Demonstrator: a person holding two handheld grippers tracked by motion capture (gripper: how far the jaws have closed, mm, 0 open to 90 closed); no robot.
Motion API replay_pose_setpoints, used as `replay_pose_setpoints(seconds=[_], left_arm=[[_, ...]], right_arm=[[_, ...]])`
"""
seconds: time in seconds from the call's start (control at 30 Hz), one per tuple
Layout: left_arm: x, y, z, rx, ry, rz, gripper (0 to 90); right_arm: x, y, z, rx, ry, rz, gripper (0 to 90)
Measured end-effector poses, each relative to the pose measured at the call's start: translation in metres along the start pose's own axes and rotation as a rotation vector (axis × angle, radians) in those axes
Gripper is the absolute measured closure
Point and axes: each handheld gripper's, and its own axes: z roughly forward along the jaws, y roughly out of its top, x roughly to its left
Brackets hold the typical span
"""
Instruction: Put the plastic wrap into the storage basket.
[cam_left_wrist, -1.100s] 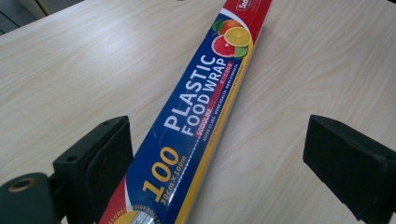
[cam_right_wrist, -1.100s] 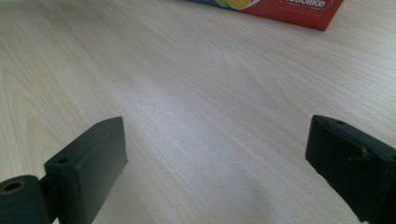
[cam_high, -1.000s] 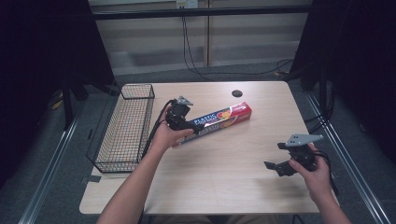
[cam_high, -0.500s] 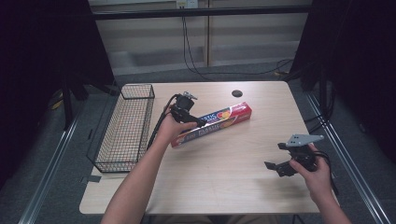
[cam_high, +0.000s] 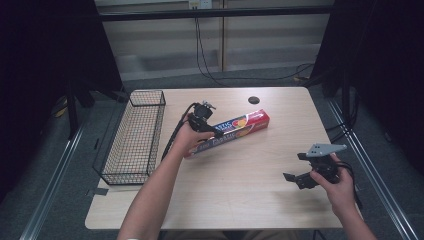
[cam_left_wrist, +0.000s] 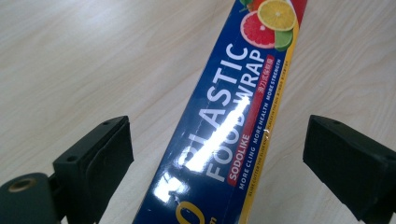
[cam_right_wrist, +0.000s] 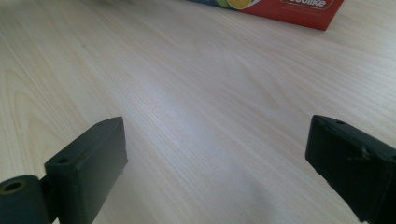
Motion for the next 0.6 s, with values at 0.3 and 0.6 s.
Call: replay_pose_setpoints(seconds=[0.3, 0.6], left_arm=[[0.000, 0.001, 0.012, 0.029, -0.016, -0.013, 9.7], [0.001, 0.004, 0.017, 0.069, -0.008, 0.005, 11.2]], right_arm=[[0.001, 0.000, 0.001, 0.005, 0.002, -0.002, 5.0], [0.001, 0.000, 0.001, 0.003, 0.007, -0.007, 5.0]])
